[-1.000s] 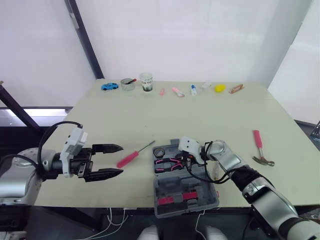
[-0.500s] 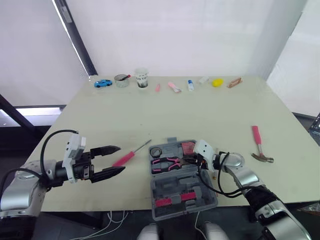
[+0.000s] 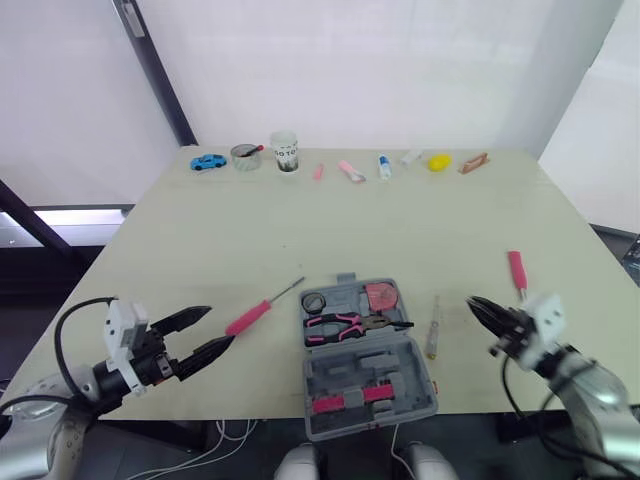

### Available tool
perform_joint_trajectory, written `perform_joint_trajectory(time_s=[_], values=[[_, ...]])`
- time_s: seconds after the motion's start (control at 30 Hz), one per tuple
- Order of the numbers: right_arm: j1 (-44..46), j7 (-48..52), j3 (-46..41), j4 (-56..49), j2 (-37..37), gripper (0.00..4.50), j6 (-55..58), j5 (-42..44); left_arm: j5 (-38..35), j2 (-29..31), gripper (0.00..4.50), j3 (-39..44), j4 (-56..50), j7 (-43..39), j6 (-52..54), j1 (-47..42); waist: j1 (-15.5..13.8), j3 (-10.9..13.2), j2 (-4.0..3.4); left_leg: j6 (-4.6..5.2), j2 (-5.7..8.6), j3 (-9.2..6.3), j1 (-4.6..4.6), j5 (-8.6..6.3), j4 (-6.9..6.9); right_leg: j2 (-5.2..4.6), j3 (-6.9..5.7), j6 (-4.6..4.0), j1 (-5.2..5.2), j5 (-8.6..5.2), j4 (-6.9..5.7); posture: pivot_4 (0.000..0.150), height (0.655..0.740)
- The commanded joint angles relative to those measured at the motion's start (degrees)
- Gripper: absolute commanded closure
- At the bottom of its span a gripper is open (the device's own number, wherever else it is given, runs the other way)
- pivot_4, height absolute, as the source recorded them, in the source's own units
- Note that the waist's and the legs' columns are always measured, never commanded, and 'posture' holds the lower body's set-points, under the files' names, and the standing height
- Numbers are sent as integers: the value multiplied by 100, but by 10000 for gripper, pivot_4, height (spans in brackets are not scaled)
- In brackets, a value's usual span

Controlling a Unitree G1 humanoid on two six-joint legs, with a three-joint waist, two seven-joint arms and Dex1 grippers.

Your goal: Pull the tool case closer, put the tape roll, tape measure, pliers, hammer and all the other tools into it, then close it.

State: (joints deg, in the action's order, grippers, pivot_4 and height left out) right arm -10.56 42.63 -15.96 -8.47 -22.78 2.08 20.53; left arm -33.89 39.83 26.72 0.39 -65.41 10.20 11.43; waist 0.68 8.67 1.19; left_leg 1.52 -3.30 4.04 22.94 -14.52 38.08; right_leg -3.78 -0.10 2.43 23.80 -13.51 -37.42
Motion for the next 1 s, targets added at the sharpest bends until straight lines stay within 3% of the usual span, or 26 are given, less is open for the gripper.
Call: perform_joint_trajectory(time_s=[0.03,0.17,0.23,0.47,0.6,0.73,1.0], values=[[-610,79,-561,-345,43,26089,-322,458,90,-70,0,345,124,167,-329,215,19,2,-1,0,-2,0,-2,0,-2,0,1,8,1,-6,0,1500,7400],[-1660,144,-1267,-301,442,6580,-829,928,433,-295,0,671,507,659,-903,550,4,4,-4,-2,-24,-19,-6,-1,-3,-1,6,21,3,-13,1,1500,7400],[-1966,155,-1457,-156,551,802,-1003,1004,409,-381,0,737,526,687,-967,734,6,5,-3,-10,-32,-20,-6,-7,-5,-8,6,23,7,-14,8,1500,7400],[-2589,330,-1815,226,714,802,-1300,1260,336,-543,0,938,493,753,-1078,1308,18,12,-13,-35,-54,-12,-6,-22,-25,-116,-55,24,11,-13,53,1500,7400],[-2639,387,-1809,260,577,802,-1238,1272,316,-495,0,914,413,795,-996,1293,10,12,-14,-42,-62,-7,-7,-26,-58,-128,-90,23,25,-13,61,1500,7400],[-2463,547,-1325,15,85,802,-796,990,852,-190,0,191,255,403,-1101,1297,13,15,-19,-48,-59,6,-8,-29,-71,-123,-117,17,34,-11,63,1500,7400],[-1562,625,-461,-555,-795,802,136,812,878,306,0,-639,94,-231,-847,602,-8,12,-13,-27,-35,6,-5,-17,-73,-82,-127,-11,34,-2,63,1500,7400]])
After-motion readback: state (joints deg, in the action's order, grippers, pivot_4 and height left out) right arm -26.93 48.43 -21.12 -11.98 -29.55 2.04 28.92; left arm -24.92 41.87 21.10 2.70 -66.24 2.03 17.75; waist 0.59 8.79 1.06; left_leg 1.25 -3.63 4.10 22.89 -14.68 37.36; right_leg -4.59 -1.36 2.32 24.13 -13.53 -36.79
